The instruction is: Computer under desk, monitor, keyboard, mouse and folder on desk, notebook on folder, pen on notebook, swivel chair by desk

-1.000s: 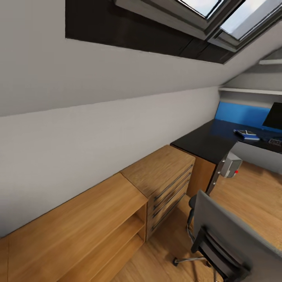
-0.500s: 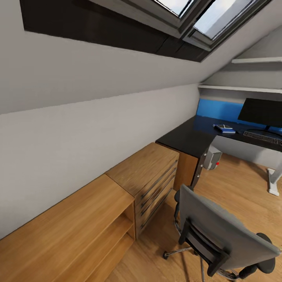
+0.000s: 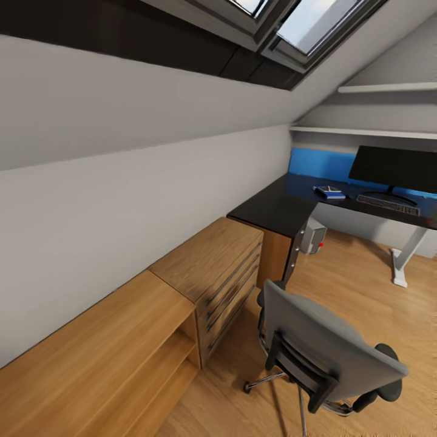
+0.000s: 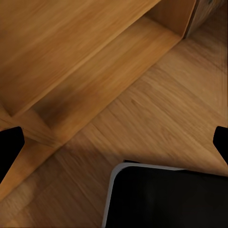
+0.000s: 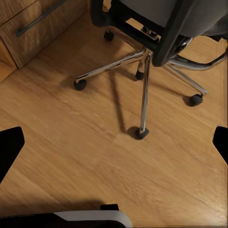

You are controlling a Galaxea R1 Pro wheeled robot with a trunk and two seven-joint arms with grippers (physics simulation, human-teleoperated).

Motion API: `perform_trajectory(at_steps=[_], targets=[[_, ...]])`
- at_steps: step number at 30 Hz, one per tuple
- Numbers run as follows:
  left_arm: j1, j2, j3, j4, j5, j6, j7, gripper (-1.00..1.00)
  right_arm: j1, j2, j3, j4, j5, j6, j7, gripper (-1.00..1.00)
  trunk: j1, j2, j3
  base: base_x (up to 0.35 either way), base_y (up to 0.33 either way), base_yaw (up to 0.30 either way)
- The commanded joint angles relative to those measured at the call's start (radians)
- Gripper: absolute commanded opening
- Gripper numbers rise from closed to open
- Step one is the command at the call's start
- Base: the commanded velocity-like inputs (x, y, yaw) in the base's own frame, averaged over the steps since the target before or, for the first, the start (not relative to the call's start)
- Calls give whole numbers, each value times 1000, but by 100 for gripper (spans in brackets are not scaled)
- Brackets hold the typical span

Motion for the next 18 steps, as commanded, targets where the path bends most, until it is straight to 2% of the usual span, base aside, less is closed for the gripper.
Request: perform_trajectory(at_steps=[1,18], targets=[[1,0,-9,-2,3,-1,8,100,-1,1,8,2,2,-2,-10,100,0,-1,-3,0,0,-168],[1,0,-9,-2,3,-1,8,100,-1,1,9,2,2,-2,-10,100,0,-1,-26,0,18,-168]])
